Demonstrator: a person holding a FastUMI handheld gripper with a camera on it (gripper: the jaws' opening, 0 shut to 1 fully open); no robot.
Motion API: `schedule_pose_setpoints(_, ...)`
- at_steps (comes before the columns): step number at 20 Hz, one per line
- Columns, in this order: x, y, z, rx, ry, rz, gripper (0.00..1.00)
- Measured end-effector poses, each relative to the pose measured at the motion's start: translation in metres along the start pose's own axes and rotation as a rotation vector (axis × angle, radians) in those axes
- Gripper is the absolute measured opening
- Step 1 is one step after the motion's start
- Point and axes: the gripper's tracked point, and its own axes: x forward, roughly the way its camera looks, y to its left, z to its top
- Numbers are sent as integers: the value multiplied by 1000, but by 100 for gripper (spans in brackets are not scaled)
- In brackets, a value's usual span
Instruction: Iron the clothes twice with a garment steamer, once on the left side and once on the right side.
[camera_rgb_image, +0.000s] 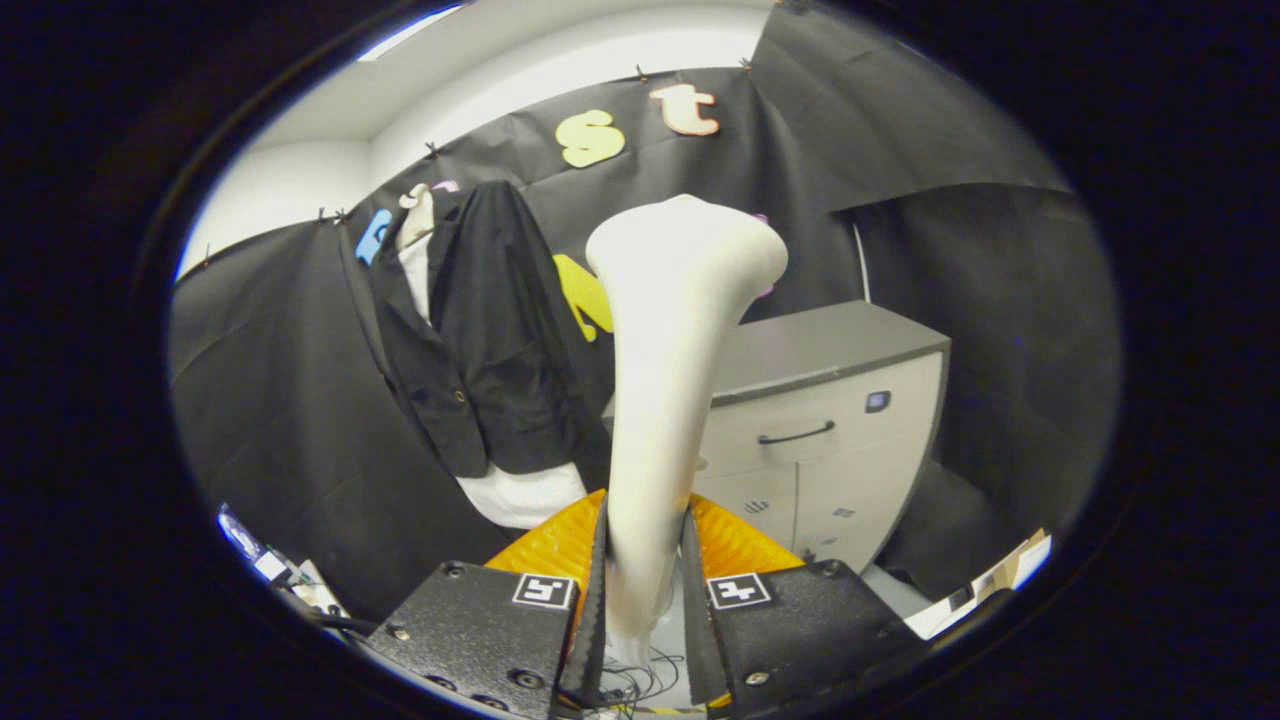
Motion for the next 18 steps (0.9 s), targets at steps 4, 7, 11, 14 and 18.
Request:
schedule_pose_setpoints(4, -15, -25, -7, 24, 21, -45, 35)
schedule_pose_setpoints(7, -19, -37, -5, 21, -1, -41, 35)
schedule_pose_setpoints(11, -25, -36, -7, 8, 10, -22, 36)
schedule_pose_setpoints(14, -28, -33, -6, 7, 4, -2, 35)
schedule_pose_setpoints(18, -30, -31, -4, -2, -8, 18, 36)
